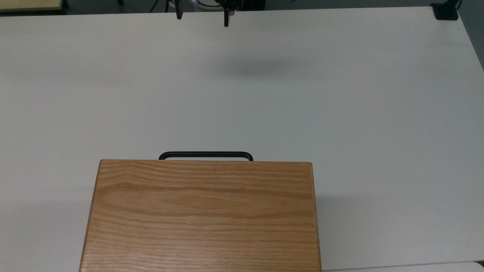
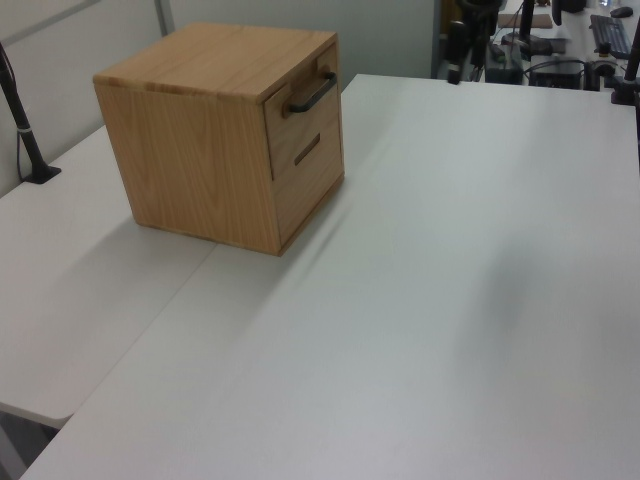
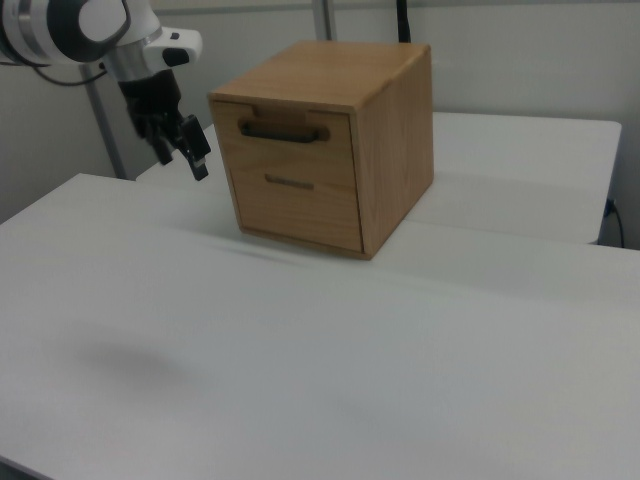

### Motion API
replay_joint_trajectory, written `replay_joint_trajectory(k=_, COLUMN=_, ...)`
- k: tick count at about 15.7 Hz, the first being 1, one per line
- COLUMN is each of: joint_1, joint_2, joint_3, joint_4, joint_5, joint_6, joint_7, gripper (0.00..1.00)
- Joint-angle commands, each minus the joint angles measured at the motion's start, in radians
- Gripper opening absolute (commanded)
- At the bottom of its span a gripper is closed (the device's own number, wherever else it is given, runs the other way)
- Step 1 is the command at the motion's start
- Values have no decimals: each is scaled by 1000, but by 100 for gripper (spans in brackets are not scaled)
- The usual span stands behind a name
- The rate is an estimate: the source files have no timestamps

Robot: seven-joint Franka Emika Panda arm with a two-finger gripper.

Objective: Open the drawer by sliding it
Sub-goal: 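Move the gripper down toward the black handle of the upper drawer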

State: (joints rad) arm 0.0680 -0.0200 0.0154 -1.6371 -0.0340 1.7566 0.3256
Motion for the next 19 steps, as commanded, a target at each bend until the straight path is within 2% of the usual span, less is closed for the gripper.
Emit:
replay_joint_trajectory(k=1, joint_1=6, joint_2=32, joint_3=-2, joint_4=-13, joint_5=34, joint_6=226, joint_7=443, gripper=100)
replay_joint_trajectory(k=4, joint_1=6, joint_2=106, joint_3=-2, joint_4=0, joint_5=22, joint_6=433, joint_7=708, gripper=100)
replay_joint_trajectory(k=7, joint_1=3, joint_2=210, joint_3=-2, joint_4=48, joint_5=31, joint_6=561, joint_7=841, gripper=100)
replay_joint_trajectory(k=10, joint_1=-2, joint_2=285, joint_3=-2, joint_4=103, joint_5=51, joint_6=665, joint_7=901, gripper=100)
replay_joint_trajectory(k=13, joint_1=-4, joint_2=342, joint_3=-2, joint_4=137, joint_5=57, joint_6=762, joint_7=946, gripper=84)
replay_joint_trajectory(k=17, joint_1=-11, joint_2=399, joint_3=-2, joint_4=157, joint_5=57, joint_6=857, joint_7=966, gripper=74)
replay_joint_trajectory(k=19, joint_1=-10, joint_2=428, joint_3=-2, joint_4=184, joint_5=57, joint_6=873, joint_7=966, gripper=74)
